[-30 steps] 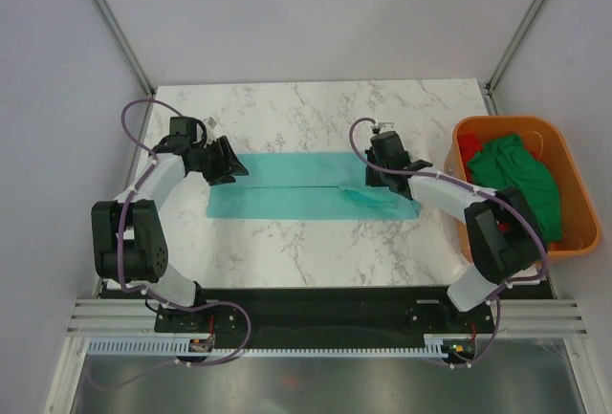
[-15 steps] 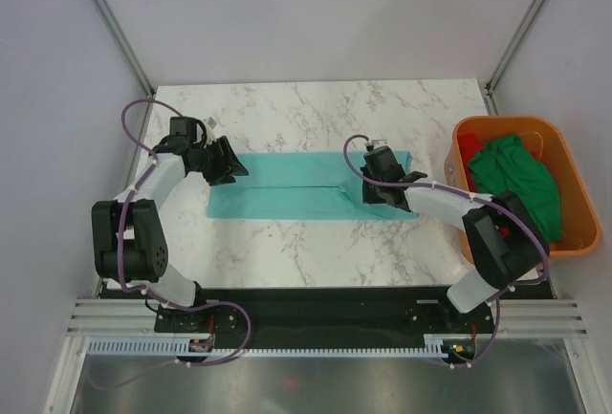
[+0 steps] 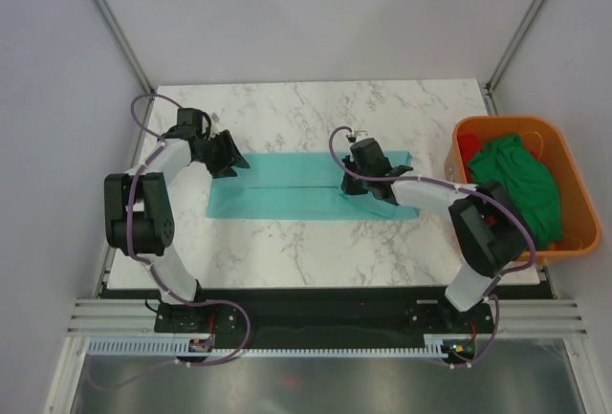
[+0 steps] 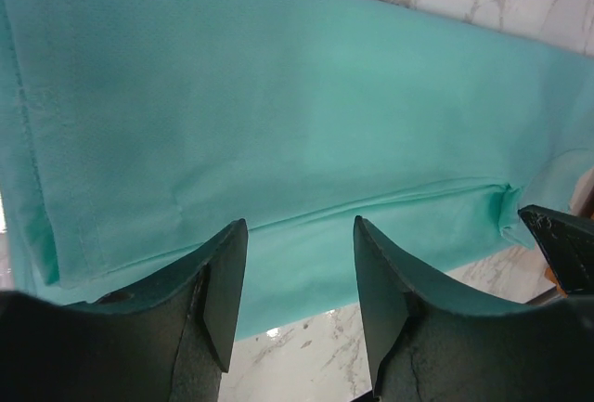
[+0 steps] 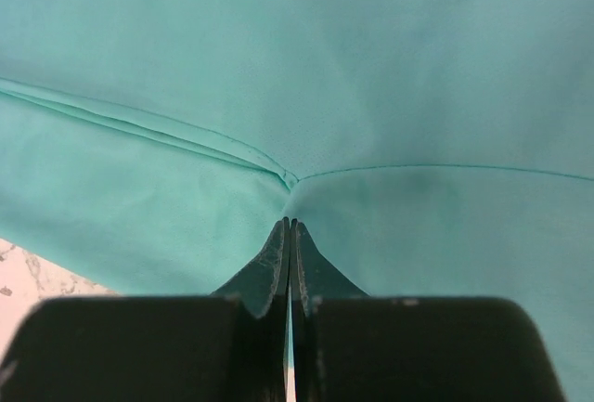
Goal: Fold and stack the t-shirts
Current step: Fold the tshirt
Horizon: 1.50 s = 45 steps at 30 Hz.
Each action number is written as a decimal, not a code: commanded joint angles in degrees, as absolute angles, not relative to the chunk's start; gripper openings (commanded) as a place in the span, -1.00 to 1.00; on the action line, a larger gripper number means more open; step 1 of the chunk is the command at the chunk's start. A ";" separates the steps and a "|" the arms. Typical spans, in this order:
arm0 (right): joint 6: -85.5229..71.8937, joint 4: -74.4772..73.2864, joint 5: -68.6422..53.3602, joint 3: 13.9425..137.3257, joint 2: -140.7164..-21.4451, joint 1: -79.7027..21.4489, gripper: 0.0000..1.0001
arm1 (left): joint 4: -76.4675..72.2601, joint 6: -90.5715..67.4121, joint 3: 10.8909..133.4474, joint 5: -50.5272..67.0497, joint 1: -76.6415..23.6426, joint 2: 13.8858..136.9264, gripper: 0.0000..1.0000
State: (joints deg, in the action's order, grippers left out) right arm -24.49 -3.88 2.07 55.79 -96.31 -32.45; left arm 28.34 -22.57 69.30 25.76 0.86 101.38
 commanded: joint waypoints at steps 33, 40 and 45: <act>-60.10 -29.26 33.05 59.06 -87.44 -33.22 -0.29 | 28.30 -27.51 63.73 4.22 7.29 103.63 0.20; -66.18 -27.53 34.98 55.56 -91.05 -33.14 -0.28 | 29.26 -28.91 61.88 1.59 8.70 100.81 0.22; -67.76 -24.97 38.05 50.64 -93.78 -32.78 -0.32 | 29.44 -29.53 61.43 1.58 10.19 100.81 0.24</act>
